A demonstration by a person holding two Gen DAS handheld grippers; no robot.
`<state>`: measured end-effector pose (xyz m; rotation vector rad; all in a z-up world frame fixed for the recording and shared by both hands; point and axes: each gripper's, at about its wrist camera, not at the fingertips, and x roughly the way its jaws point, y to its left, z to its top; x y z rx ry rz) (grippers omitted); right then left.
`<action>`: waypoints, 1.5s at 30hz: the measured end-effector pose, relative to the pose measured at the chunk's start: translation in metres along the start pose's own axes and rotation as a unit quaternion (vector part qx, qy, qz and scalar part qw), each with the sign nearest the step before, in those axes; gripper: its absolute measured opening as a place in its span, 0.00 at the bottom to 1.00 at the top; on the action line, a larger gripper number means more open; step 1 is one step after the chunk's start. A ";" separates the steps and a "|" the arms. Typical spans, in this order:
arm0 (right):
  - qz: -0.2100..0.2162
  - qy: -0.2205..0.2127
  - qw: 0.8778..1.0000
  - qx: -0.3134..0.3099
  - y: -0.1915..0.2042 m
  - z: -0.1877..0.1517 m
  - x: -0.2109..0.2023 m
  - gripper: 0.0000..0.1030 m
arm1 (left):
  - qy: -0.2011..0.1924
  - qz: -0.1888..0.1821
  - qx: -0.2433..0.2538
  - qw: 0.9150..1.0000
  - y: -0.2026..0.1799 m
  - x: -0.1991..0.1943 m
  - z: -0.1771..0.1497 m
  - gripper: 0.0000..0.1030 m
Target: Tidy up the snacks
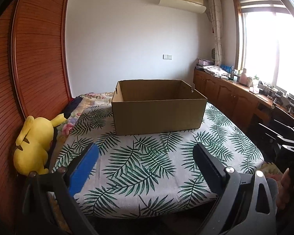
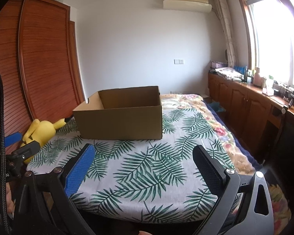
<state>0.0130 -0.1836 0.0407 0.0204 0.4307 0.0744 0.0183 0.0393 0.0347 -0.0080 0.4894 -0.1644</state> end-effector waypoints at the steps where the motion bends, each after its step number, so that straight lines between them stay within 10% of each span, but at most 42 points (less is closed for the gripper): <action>1: 0.000 -0.001 1.000 0.000 0.000 0.000 0.000 0.98 | 0.000 0.001 0.000 1.000 0.000 0.000 0.000 0.95; 45: 0.005 -0.004 1.000 -0.004 0.000 -0.001 -0.003 0.98 | 0.000 -0.001 -0.001 1.000 0.003 -0.002 0.002 0.95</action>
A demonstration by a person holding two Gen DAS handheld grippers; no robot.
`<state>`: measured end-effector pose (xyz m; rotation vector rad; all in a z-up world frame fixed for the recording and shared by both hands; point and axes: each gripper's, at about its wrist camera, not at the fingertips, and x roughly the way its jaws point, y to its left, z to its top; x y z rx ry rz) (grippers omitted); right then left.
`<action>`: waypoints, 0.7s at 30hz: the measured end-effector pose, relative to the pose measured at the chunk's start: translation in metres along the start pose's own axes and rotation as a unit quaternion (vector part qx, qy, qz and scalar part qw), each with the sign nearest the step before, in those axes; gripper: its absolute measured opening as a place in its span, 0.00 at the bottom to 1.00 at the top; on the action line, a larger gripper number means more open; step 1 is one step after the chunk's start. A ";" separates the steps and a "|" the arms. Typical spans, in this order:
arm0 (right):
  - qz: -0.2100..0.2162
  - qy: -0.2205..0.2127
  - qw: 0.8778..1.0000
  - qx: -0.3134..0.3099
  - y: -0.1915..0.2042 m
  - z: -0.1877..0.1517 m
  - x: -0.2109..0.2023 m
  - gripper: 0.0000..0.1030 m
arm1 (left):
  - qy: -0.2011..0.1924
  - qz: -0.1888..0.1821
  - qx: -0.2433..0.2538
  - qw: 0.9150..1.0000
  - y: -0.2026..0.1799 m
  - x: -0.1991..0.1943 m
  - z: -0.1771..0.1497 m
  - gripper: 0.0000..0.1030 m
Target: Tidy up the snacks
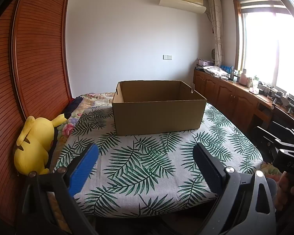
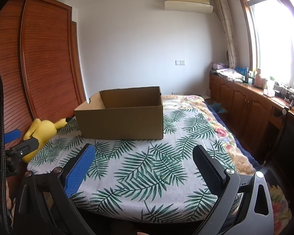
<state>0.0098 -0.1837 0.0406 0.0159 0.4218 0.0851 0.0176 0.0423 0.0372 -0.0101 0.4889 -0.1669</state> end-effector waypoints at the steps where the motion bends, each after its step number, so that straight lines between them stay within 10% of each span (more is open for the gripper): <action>1: 0.000 0.000 1.000 0.000 0.000 0.000 0.000 0.98 | 0.000 0.000 0.000 1.000 0.000 0.000 0.000 0.95; 21: 0.001 0.000 1.000 0.002 -0.001 -0.001 0.000 0.98 | 0.000 0.000 -0.001 1.000 0.000 -0.001 0.000 0.95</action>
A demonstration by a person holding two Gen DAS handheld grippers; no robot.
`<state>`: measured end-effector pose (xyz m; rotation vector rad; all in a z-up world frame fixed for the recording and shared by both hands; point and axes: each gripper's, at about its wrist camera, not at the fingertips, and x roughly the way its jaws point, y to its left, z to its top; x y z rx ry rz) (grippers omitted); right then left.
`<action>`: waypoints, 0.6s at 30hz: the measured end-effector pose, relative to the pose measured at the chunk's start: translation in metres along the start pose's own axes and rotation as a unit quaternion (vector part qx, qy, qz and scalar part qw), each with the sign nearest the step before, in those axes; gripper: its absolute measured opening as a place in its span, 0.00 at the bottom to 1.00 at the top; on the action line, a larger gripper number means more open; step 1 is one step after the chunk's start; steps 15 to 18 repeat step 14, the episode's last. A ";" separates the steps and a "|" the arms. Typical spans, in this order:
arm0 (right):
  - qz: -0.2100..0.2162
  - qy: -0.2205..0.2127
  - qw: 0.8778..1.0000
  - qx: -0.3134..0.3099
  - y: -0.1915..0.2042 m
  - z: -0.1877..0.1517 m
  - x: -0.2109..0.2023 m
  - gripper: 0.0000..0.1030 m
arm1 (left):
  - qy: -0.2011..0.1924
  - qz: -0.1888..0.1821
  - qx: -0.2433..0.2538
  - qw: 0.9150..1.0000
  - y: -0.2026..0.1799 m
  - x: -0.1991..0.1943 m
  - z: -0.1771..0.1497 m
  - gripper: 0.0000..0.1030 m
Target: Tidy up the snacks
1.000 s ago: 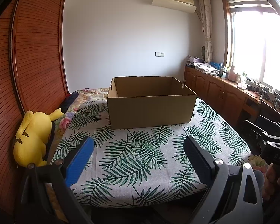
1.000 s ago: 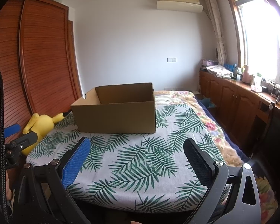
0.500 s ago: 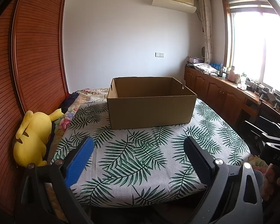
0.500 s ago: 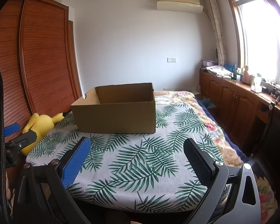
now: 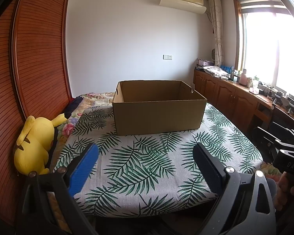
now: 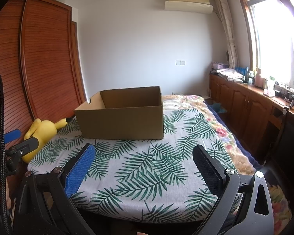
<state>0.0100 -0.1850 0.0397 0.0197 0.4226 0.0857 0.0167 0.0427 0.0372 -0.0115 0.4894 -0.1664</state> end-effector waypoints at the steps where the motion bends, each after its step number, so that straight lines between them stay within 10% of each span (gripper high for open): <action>1: 0.000 0.000 1.000 0.000 0.000 0.000 0.000 0.98 | 0.000 0.000 0.000 1.000 0.000 0.000 0.000 0.95; 18: 0.001 0.002 1.000 0.000 0.000 0.000 0.000 0.98 | 0.001 -0.001 0.001 1.000 0.000 0.001 -0.002 0.95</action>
